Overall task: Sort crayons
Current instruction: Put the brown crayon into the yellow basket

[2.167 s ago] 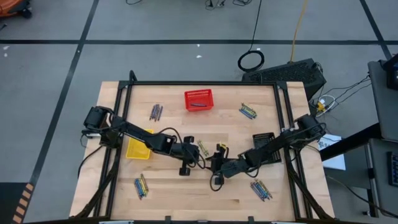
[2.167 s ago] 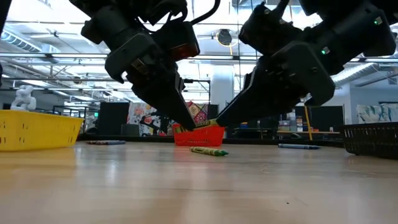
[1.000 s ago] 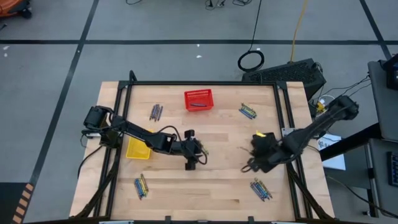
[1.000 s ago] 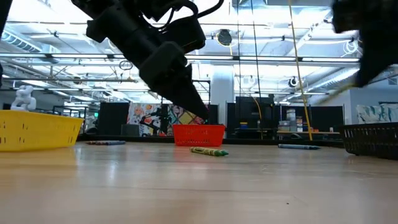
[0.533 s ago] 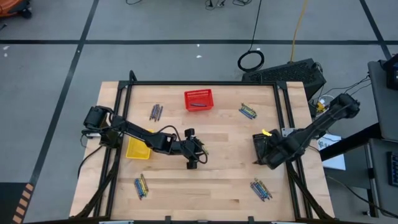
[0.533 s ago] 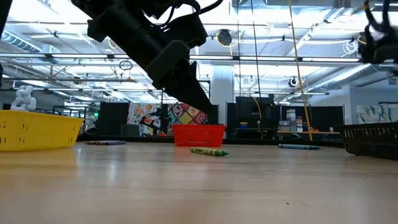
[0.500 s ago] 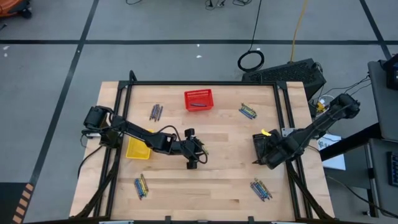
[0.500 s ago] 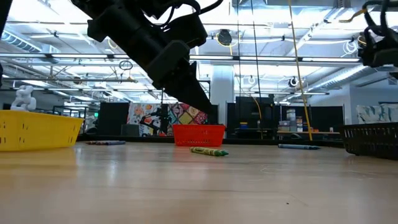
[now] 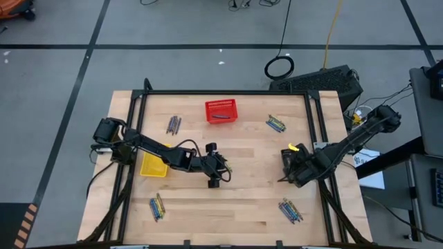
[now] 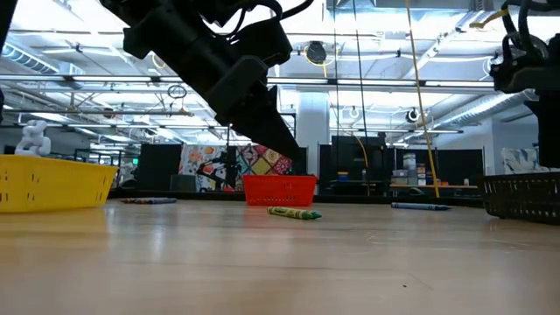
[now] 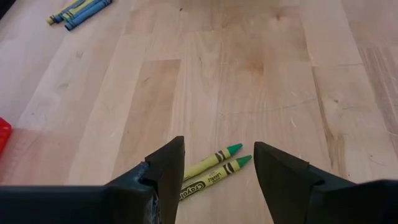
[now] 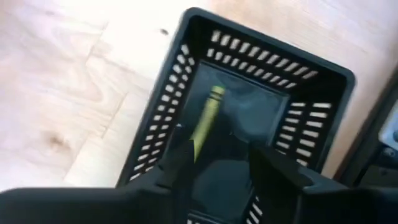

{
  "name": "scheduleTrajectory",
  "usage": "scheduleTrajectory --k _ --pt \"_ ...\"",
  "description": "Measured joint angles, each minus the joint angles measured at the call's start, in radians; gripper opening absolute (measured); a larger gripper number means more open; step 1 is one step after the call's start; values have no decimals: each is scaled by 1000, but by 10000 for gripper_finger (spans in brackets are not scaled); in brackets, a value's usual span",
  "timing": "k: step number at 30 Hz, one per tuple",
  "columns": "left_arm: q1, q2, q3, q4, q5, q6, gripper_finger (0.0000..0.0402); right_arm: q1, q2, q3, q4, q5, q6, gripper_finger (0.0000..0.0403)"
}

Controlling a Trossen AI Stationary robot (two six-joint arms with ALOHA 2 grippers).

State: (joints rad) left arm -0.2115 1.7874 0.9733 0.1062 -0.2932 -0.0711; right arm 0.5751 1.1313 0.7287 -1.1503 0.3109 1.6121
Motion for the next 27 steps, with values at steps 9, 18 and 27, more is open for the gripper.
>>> scheduleTrajectory --k 9,18,27 --pt "-5 0 0 10 -2 1 196 2 -1 142 185 71 -320 143" --pt "-114 -170 -1 -222 -269 -10 196 -13 143 144 928 315 -1099 131" --pt "-265 -378 -1 -616 -143 -445 195 -145 449 142 1197 314 -1254 134"
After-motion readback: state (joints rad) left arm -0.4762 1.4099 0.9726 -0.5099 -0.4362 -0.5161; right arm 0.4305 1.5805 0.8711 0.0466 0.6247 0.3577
